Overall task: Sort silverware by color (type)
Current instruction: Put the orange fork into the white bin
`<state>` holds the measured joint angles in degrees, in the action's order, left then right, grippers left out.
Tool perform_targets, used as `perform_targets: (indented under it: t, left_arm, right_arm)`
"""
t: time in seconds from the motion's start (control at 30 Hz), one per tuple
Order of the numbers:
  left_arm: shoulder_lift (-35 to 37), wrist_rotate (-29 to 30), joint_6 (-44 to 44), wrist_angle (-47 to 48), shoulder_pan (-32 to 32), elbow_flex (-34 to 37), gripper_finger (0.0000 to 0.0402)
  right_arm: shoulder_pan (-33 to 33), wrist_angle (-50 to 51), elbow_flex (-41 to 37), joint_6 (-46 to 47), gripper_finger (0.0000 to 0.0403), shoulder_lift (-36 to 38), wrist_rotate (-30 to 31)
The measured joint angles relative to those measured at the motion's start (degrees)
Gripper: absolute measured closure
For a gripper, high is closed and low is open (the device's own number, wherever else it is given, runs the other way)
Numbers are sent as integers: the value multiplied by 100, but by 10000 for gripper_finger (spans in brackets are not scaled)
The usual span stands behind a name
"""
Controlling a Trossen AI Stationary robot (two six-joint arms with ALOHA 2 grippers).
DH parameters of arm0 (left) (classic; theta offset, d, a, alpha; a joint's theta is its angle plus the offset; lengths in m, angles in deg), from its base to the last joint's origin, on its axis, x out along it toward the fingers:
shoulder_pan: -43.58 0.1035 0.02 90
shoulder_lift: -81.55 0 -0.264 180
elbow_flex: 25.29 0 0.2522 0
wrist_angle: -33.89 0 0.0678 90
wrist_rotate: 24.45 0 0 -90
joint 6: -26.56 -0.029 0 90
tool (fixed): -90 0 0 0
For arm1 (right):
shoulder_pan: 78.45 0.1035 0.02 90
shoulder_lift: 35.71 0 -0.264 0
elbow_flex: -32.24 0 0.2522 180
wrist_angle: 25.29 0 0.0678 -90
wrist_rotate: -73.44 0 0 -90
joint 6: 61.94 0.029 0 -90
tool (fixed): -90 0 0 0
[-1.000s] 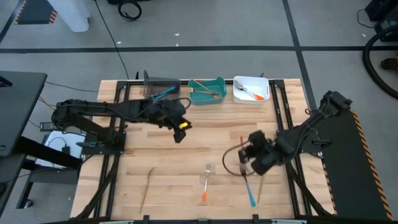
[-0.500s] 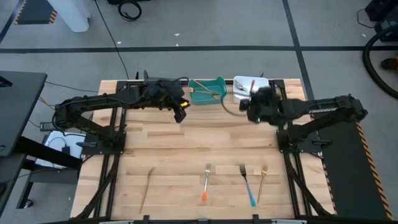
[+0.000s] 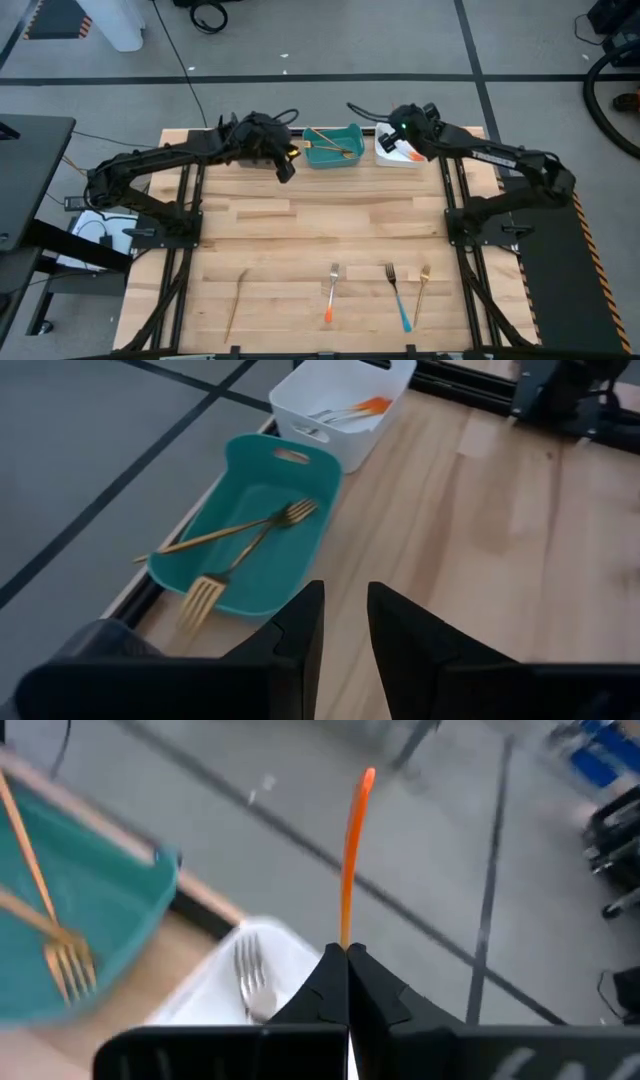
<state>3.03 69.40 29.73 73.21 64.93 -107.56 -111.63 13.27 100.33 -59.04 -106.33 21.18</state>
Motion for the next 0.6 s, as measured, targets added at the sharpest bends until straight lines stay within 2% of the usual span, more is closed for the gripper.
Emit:
perform_targets:
  t: [0.13,0.2,0.37,0.6]
  left_arm:
    - [0,1,-7,68,176,0,312]
    - [0,1,-1,98,261,2,312]
    - [0,0,151,96,431,2,312]
    - [2,-1,196,99,656,2,312]
  right_arm:
    - [-511,255,0,-734,401,-410,-791]
    - [-722,393,0,-1132,398,-641,-1000]
    - [-1061,495,0,-1541,384,-1140,-1080]
    - [-1181,626,0,-1713,350,-1650,-1307]
